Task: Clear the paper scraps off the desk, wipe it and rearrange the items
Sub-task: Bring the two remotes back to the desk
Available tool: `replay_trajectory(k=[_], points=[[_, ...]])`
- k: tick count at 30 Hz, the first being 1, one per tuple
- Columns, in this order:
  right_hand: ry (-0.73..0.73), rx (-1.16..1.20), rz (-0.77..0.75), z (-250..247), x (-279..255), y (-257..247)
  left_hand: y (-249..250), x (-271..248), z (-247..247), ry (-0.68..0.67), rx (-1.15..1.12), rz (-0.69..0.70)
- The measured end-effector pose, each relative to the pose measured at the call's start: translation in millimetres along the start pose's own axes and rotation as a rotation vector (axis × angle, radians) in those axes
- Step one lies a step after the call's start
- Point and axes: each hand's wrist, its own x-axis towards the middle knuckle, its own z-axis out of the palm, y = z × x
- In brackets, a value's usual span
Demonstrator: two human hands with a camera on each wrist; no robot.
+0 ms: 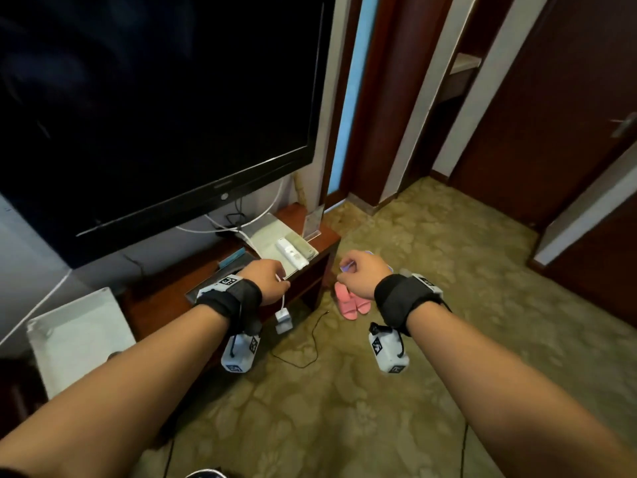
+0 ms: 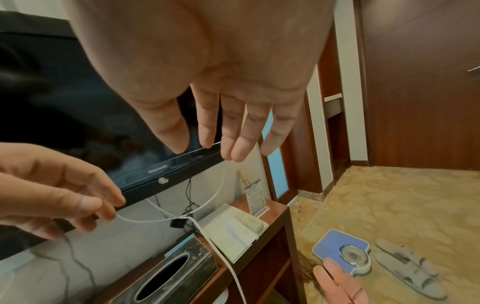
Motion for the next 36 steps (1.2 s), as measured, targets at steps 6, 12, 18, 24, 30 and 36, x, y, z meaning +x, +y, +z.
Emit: replay_trajectory(k=[6, 12, 18, 24, 30, 36], points=[[-0.054, 0.044, 0.07, -23.0, 81.6, 43.6, 30.2, 97.9, 22.3, -0.065, -0.063, -0.041], [-0.191, 0.053, 0.01, -25.0, 200.2, 75.3, 33.6, 193.0, 45.5, -0.066, -0.108, -0.165], [-0.325, 0.055, -0.074, -9.9, 307.5, 82.6, 29.5, 267.2, 58.7, -0.051, -0.163, -0.346], [-0.439, 0.038, -0.064, 27.6, 385.4, 86.0, 4.5, 326.7, 78.2, -0.082, -0.232, -0.491], [-0.5, 0.036, 0.034, 87.0, 446.5, 92.4, -30.0, 380.9, 114.1, -0.143, -0.306, -0.598], [-0.556, -0.015, 0.072, 142.8, 485.2, 95.7, -61.3, 422.0, 148.5, -0.22, -0.379, -0.725]])
